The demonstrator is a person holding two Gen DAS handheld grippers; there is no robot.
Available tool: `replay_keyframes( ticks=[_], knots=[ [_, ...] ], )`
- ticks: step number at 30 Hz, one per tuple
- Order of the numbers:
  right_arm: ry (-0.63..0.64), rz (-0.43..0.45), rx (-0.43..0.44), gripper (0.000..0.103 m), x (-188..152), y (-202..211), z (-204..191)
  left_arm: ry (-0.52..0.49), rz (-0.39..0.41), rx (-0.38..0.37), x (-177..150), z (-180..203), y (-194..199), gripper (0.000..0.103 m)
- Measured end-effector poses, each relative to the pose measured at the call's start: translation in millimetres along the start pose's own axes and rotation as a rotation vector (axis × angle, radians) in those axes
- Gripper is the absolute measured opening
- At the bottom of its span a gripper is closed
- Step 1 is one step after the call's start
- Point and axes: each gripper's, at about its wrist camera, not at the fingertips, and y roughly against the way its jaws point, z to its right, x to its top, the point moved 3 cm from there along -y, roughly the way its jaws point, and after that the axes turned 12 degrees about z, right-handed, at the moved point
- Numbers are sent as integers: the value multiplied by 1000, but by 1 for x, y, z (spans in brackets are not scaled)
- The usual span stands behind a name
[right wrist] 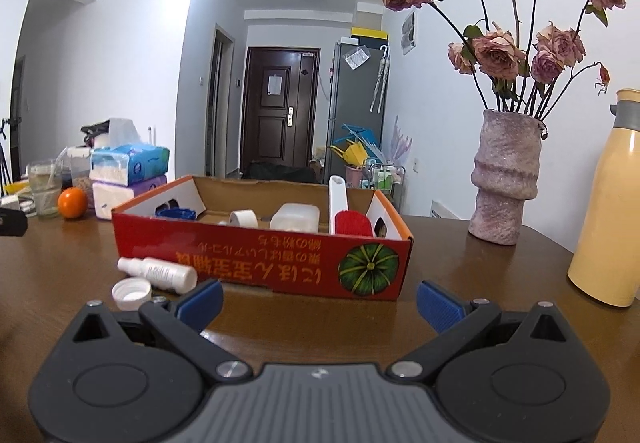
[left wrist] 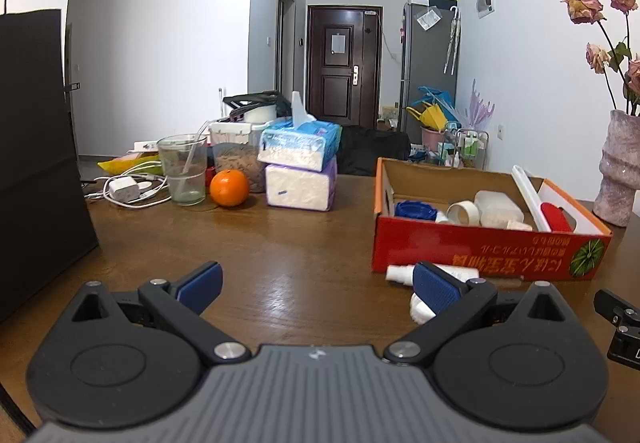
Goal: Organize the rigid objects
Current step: 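Withdraw both tools from the box toward the white spray bottle and cap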
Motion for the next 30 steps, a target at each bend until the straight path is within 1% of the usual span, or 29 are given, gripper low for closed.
replay_keyframes(
  ticks=[6, 14, 17, 23, 30],
  knots=[
    [6, -19, -1, 103, -4, 9, -12, -38, -5, -9, -4, -19, 5, 103],
    [-38, -41, 15, 103, -6, 6, -30, -56, -58, 17, -13, -44, -14, 103],
    [-45, -63, 39, 103, -7, 1, -41, -56, -65, 24, -14, -54, -18, 103],
    [17, -110, 94, 103, -8, -9, -72, -48, -87, 41, -14, -70, -26, 103],
    [-11, -163, 131, 101, -7, -30, -98, -42, -101, 59, -15, -82, -32, 103]
  ],
)
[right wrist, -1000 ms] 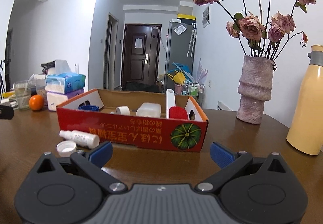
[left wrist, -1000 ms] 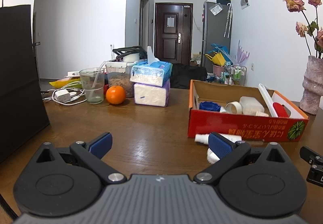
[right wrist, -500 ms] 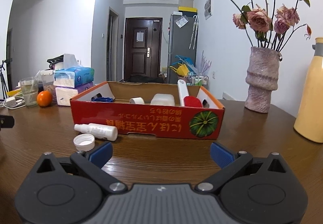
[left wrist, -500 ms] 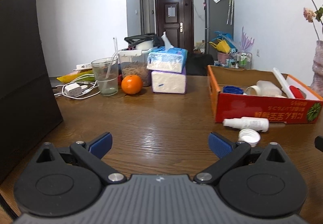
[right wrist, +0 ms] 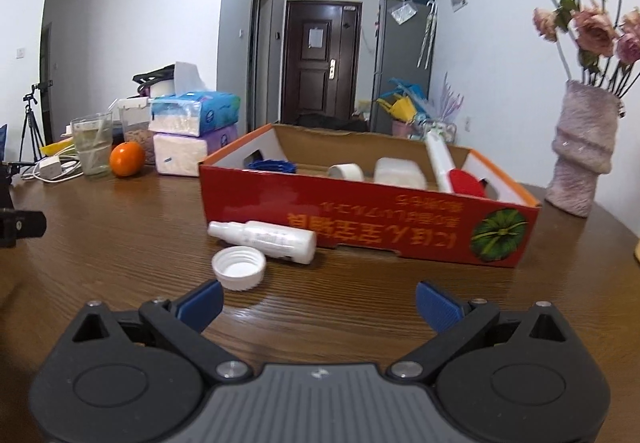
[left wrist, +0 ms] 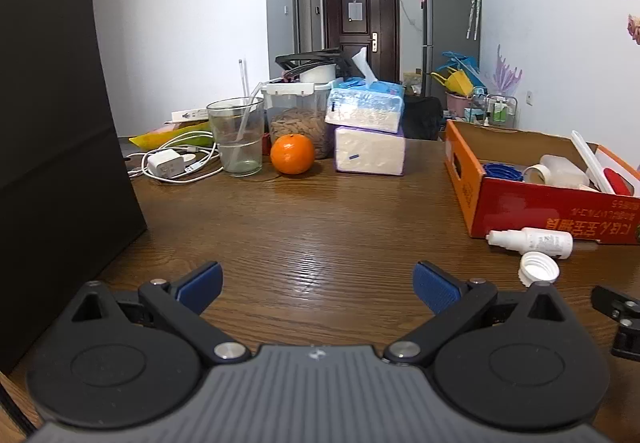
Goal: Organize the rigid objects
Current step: 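Withdraw both tools from the box toward the white spray bottle and cap, then grasp the white bottle cap with the right gripper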
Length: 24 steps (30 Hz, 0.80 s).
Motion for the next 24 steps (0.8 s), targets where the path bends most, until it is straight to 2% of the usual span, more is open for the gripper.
replay_keyframes(
  ticks=[10, 16, 20, 23, 24],
  knots=[
    [-7, -59, 54, 95, 7, -38, -38, 14, -21, 35, 0, -17, -9, 103],
    [4, -121, 23, 80, 5, -59, -51, 34, -35, 50, 0, -24, -15, 103],
    [-19, -163, 3, 63, 4, -73, -53, 41, -39, 50, 0, -26, -16, 103],
    [-38, -164, -7, 61, 4, -77, -53, 44, -35, 50, 1, -25, -15, 103],
    [-39, -162, -8, 56, 4, -78, -53, 45, -35, 49, 1, -26, -15, 103]
  ],
)
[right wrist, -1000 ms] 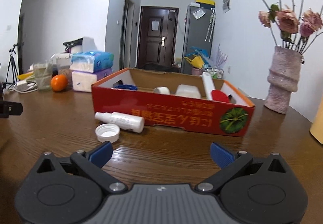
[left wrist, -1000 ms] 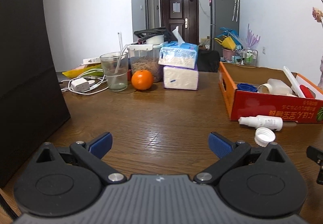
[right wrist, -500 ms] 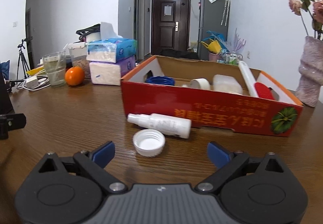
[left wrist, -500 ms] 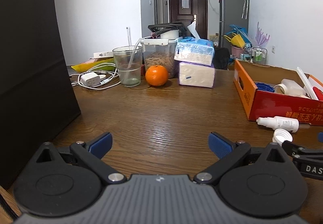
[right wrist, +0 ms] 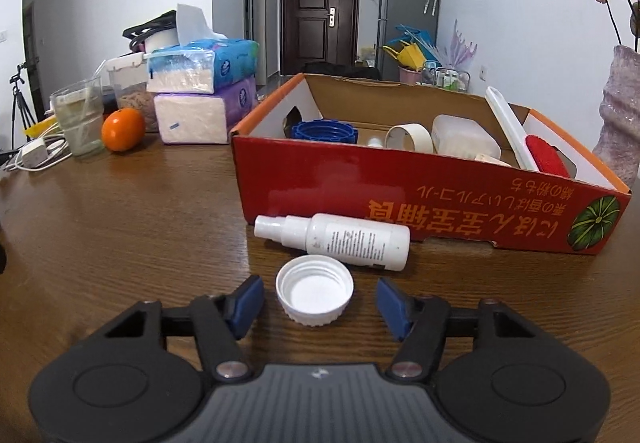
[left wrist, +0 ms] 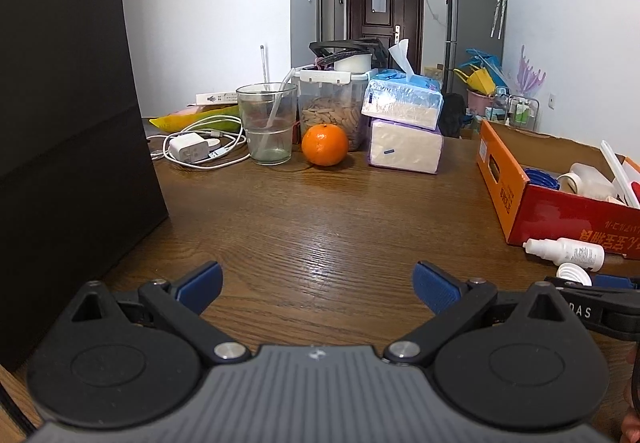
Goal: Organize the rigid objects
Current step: 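Grasp the white bottle cap with the right gripper, then grasp the white spray bottle with the left gripper while the right gripper holds the cap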
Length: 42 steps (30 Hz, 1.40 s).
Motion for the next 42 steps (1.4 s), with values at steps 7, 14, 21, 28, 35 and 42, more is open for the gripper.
replay_keyframes(
  ticks=[7, 14, 21, 28, 35, 42],
  knots=[
    [-8, 12, 11, 39, 0, 2, 1, 3, 3, 7, 1, 0, -2, 103],
    [-10, 40, 14, 39, 1, 9, 3, 30, -9, 21, 0, -4, -6, 103],
    [-13, 82, 16, 39, 2, 23, 10, 40, -16, 30, -3, -5, -9, 103],
    [-3, 127, 9, 39, 3, 38, 25, 70, -20, 39, -5, -9, -11, 103],
    [-30, 143, -12, 39, 3, 45, 53, 82, -31, 21, -8, 6, -10, 103],
    [-55, 158, -36, 39, 5, 50, 82, 54, -37, -13, -13, 37, -7, 103]
  ],
)
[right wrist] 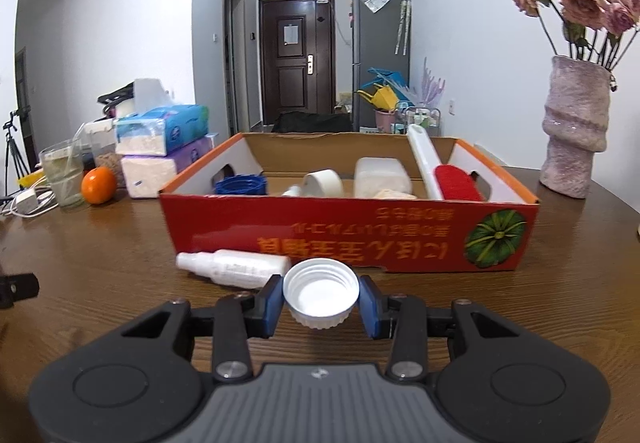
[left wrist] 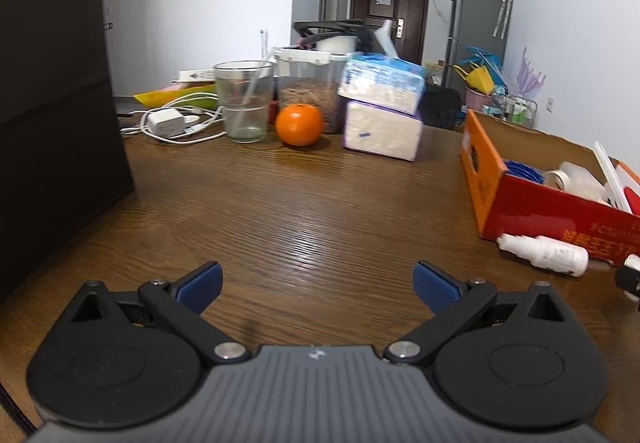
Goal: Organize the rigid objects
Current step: 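Grasp the white spray bottle with the left gripper while the right gripper holds the cap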
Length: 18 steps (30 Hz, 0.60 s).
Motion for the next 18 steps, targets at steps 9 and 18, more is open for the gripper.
replay_keyframes(
  ticks=[9, 18],
  knots=[
    [-29, 19, -22, 39, 5, 2, 36, -14, -32, -5, -7, 39, -9, 103],
    [-34, 20, -35, 39, 5, 1, 67, -20, -51, -35, -11, 81, -16, 103]
  ],
)
